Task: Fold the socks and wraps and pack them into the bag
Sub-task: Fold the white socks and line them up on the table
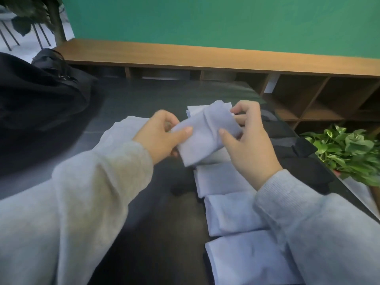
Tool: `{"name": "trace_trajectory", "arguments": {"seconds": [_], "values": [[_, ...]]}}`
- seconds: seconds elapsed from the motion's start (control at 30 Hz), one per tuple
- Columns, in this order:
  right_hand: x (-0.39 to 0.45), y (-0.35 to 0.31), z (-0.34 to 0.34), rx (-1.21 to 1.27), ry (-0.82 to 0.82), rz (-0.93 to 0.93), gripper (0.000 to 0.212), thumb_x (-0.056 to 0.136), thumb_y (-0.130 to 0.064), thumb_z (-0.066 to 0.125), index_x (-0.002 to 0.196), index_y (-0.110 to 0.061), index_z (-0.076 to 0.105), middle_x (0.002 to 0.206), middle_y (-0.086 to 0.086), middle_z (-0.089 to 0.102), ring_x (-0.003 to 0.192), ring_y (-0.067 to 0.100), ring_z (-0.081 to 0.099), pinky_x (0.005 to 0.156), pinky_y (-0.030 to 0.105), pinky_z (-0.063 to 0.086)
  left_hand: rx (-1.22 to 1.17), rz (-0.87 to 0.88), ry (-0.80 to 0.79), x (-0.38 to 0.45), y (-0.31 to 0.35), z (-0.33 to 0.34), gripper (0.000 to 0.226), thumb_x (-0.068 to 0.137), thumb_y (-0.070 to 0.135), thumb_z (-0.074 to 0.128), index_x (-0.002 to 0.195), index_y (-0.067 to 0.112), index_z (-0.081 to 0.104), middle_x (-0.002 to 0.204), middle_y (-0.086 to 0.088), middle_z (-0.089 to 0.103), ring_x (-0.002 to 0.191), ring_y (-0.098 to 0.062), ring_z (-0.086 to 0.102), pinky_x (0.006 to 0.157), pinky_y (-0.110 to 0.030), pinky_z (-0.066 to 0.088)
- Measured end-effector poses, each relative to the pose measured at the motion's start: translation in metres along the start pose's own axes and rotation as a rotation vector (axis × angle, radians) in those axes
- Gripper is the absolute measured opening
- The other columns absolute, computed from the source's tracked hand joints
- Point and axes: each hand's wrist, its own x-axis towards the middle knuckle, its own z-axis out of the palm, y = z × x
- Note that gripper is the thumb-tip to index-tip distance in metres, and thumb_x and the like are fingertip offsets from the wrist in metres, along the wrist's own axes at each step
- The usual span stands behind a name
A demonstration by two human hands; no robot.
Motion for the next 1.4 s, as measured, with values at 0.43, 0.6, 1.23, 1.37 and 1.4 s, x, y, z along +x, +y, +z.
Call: {"name": "trace_trajectory", "arguments": {"seconds": [0.43, 0.6, 1.23, 1.37, 1.4], "values": [[0.064, 0.038, 0.016, -0.292, -0.136, 0.334, 0.036, 0.089, -0.019, 0.052, 0.122, -0.007, 0.043, 0.113, 0.011, 0.055, 0.078, 0.019, 0.052, 0.049, 0.022, 0.033, 0.003, -0.061, 0.281, 0.066, -0.018, 0.038, 0.02, 0.08, 0.007, 0.066, 0.077, 0.023, 0.054, 0.099, -0.005, 0.064, 0.093, -0.02, 0.062, 0.089, -0.034, 0.051], [0.065, 0.037, 0.022, -0.407, -0.133, 0.341, 0.037, 0.089, -0.018, 0.054, 0.12, -0.003, 0.041, 0.119, 0.015, 0.052, 0.089, 0.025, 0.054, 0.065, 0.027, 0.037, 0.102, 0.045, 0.338, 0.058, -0.024, 0.042, 0.01, 0.084, 0.011, 0.06, 0.085, 0.021, 0.057, 0.103, 0.002, 0.06, 0.09, -0.011, 0.056, 0.075, -0.02, 0.045], [-0.008, -0.027, 0.019, -0.684, -0.127, 0.013, 0.049, 0.091, -0.041, 0.05, 0.131, -0.019, 0.033, 0.126, 0.007, 0.039, 0.114, 0.023, 0.036, 0.085, 0.027, 0.031, 0.928, -0.065, 0.178, -0.049, -0.056, -0.067, 0.079, 0.071, 0.058, 0.067, 0.138, 0.039, 0.028, 0.154, 0.009, 0.006, 0.142, -0.014, -0.009, 0.114, -0.045, -0.003], [-0.039, -0.056, 0.025, -0.509, -0.131, 0.027, 0.051, 0.091, -0.046, 0.045, 0.133, -0.019, 0.032, 0.13, 0.003, 0.039, 0.121, 0.021, 0.031, 0.089, 0.029, 0.027, 0.867, -0.096, 0.146, -0.093, -0.073, -0.089, 0.094, 0.056, 0.074, 0.06, 0.139, 0.045, 0.025, 0.155, 0.012, 0.001, 0.142, -0.012, -0.013, 0.113, -0.044, -0.005], [-0.048, -0.061, 0.029, -0.44, -0.132, 0.04, 0.051, 0.092, -0.047, 0.044, 0.134, -0.02, 0.031, 0.131, 0.001, 0.038, 0.122, 0.019, 0.029, 0.087, 0.028, 0.025, 0.866, -0.055, 0.16, -0.102, -0.078, -0.09, 0.094, 0.051, 0.076, 0.051, 0.137, 0.044, 0.032, 0.154, 0.011, 0.009, 0.143, -0.014, -0.005, 0.113, -0.043, 0.001]]}}
